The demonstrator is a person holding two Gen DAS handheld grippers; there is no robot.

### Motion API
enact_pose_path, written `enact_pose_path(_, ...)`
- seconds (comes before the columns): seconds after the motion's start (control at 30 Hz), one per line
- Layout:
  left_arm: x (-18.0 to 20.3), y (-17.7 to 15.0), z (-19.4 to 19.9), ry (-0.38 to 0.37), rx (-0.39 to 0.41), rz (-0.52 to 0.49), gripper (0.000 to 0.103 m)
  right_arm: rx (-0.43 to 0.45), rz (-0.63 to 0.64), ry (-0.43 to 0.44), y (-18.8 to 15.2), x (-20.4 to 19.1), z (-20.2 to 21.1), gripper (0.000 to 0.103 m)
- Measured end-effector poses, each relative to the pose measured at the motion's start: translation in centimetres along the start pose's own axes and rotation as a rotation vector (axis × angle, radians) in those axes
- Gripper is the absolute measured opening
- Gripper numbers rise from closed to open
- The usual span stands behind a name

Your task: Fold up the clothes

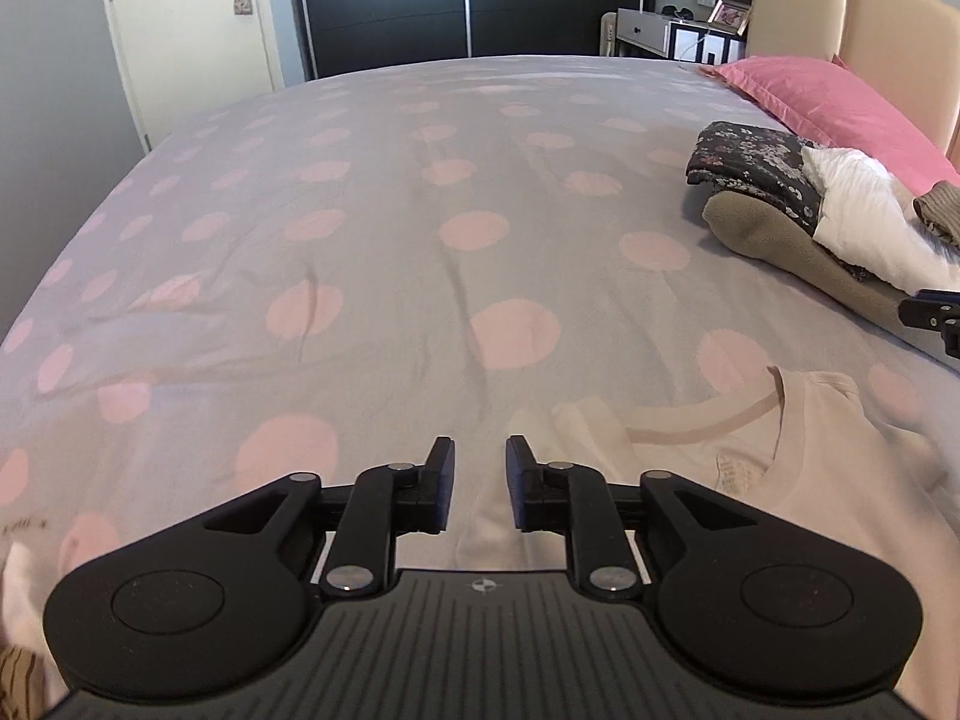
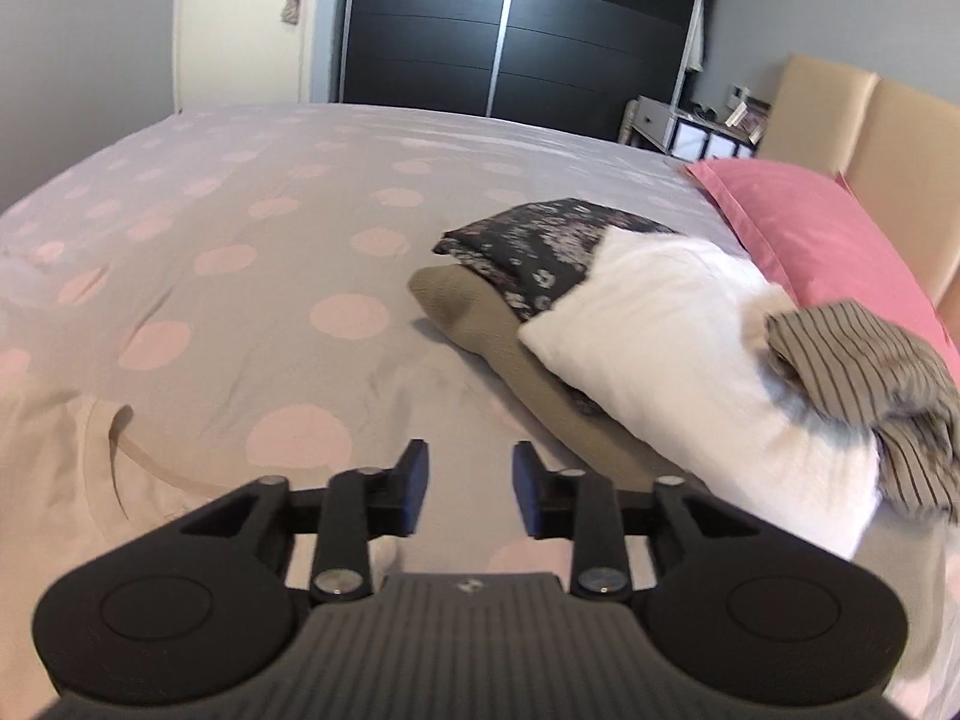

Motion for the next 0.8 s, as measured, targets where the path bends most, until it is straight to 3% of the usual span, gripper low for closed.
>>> enact_pose_path(0.23,-0.6,-3.7,4.3,0.006,-0.037,0.02,0.04,-0.073,-0.044,-0.019,-2.6,3.8,4.4,0.035)
enact_pose_path(0.47,-0.8,-8.1,4.5,0.016,-0.122,0.062,0.04,-0.175,-0.138,0.025,-6.3,6.1,5.6,0.036)
enact_pose_path(0.7,-0.2,-11.2,1.5,-0.033,-0.215,0.133,0.04,-0.26,-0.258,0.079,-8.4,6.7,2.2,0.037)
enact_pose_path(0.8,0.1,-11.8,0.6,-0.05,-0.22,0.134,0.04,-0.27,-0.268,0.096,-8.9,6.3,1.0,0.042)
Point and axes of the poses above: each gripper's, at about its wrist camera, not at the fingertips, and z roughly against the way its jaws point, x to its right, y to its top, the point moved 7 cm from there along -z, roughly the way its jaws point, and after that the axes turned 9 degrees about -z, right-handed, at the moved point
